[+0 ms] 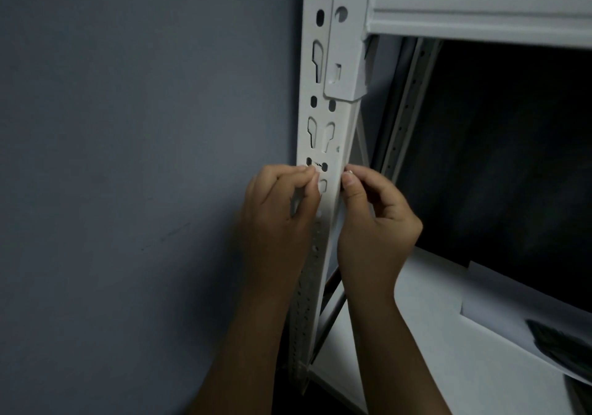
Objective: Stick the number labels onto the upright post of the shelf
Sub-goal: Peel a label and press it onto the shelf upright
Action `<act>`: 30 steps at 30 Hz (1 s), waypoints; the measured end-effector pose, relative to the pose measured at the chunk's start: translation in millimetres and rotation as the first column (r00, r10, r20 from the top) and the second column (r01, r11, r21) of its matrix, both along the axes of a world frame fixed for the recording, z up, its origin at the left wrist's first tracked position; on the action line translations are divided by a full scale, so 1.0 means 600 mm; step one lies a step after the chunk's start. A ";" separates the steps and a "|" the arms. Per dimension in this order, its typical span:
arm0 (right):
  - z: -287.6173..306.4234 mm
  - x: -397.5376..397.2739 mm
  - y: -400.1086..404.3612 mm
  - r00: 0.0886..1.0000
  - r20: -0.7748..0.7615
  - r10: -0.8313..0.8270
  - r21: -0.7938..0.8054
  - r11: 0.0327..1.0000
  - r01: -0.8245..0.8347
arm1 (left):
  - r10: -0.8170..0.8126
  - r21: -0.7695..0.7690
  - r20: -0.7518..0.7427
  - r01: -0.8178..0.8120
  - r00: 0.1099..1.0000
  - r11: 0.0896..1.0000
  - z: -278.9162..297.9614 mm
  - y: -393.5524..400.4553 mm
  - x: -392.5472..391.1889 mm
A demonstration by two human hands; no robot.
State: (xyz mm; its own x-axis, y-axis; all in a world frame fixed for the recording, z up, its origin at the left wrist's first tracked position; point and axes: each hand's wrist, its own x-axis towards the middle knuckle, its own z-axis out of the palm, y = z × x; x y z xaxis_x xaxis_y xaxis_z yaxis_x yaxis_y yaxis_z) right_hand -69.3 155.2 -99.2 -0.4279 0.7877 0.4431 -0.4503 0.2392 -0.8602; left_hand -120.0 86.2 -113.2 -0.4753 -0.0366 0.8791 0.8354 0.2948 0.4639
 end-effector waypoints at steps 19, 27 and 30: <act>0.001 0.000 -0.001 1.000 -0.004 0.017 -0.023 1.000 -0.018 | 0.013 -0.027 0.011 -0.013 1.000 1.000 -0.001 -0.004 0.000; 0.001 0.000 -0.001 1.000 -0.005 0.010 -0.012 1.000 -0.010 | -0.027 0.005 0.037 0.026 0.999 1.000 -0.003 -0.003 -0.001; 0.000 0.000 -0.001 1.000 -0.005 0.009 -0.016 1.000 -0.009 | -0.006 0.003 0.048 0.005 0.999 1.000 -0.001 -0.001 0.000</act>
State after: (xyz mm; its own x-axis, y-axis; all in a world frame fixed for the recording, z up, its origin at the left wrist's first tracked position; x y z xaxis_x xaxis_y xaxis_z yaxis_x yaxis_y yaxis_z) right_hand -69.5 154.5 -99.4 -0.4332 0.7908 0.4324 -0.4568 0.2210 -0.8617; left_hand -120.1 85.8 -113.8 -0.5175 -0.0363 0.8549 0.8135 0.2888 0.5047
